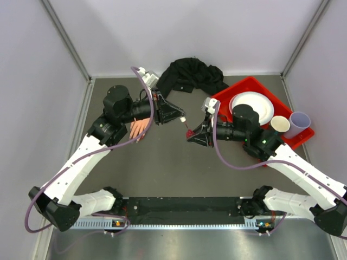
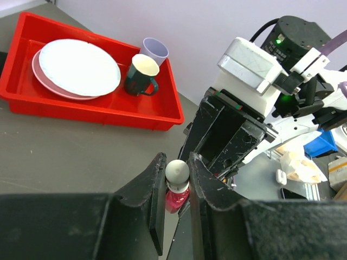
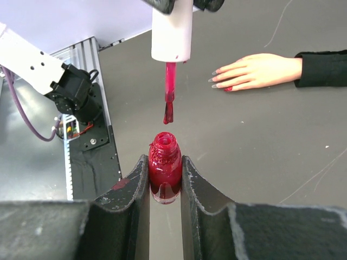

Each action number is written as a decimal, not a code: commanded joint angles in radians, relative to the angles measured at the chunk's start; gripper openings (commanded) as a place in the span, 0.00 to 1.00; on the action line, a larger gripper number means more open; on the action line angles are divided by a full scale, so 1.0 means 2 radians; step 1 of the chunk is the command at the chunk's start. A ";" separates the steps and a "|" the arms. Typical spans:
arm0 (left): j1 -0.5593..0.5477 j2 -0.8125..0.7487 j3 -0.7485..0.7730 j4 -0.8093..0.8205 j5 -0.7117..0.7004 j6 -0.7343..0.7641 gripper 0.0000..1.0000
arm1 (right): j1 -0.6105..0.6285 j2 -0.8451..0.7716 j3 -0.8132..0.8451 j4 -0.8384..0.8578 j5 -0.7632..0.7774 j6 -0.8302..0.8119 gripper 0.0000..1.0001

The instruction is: Paint the nails

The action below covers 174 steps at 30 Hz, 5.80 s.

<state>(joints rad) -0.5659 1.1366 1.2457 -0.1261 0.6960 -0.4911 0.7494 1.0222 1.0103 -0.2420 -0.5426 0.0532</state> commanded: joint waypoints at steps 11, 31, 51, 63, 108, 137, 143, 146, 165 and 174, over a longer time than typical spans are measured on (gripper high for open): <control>-0.012 0.009 0.026 -0.011 -0.001 0.020 0.00 | -0.004 -0.006 0.025 0.014 0.001 0.002 0.00; -0.025 0.008 0.029 -0.027 -0.006 0.030 0.00 | -0.003 -0.008 0.026 0.013 0.000 0.003 0.00; -0.038 0.022 0.032 -0.047 -0.014 0.035 0.00 | -0.004 -0.019 0.025 0.014 -0.002 0.005 0.00; -0.053 0.028 0.034 -0.067 -0.018 0.057 0.00 | -0.004 -0.019 0.026 0.018 -0.001 0.007 0.00; -0.102 -0.004 -0.106 0.189 0.240 0.077 0.01 | -0.003 -0.043 0.077 0.070 -0.167 0.084 0.00; -0.168 -0.067 -0.020 0.059 -0.369 -0.022 0.73 | -0.003 -0.026 0.105 -0.041 0.080 0.026 0.00; -0.181 -0.060 -0.036 0.092 -0.365 -0.003 0.75 | -0.003 -0.016 0.111 -0.047 0.090 0.036 0.00; -0.183 -0.061 -0.049 0.112 -0.364 -0.001 0.71 | -0.004 -0.016 0.110 -0.044 0.087 0.039 0.00; -0.183 -0.024 -0.048 0.127 -0.291 0.009 0.43 | -0.004 -0.020 0.113 -0.045 0.079 0.042 0.00; -0.182 -0.013 -0.054 0.144 -0.159 0.028 0.04 | -0.003 -0.039 0.103 -0.024 0.037 0.043 0.00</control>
<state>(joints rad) -0.9138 1.0985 1.1511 0.0914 0.1707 -0.4450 0.7471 0.9768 1.1748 -0.3721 -0.4061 0.1352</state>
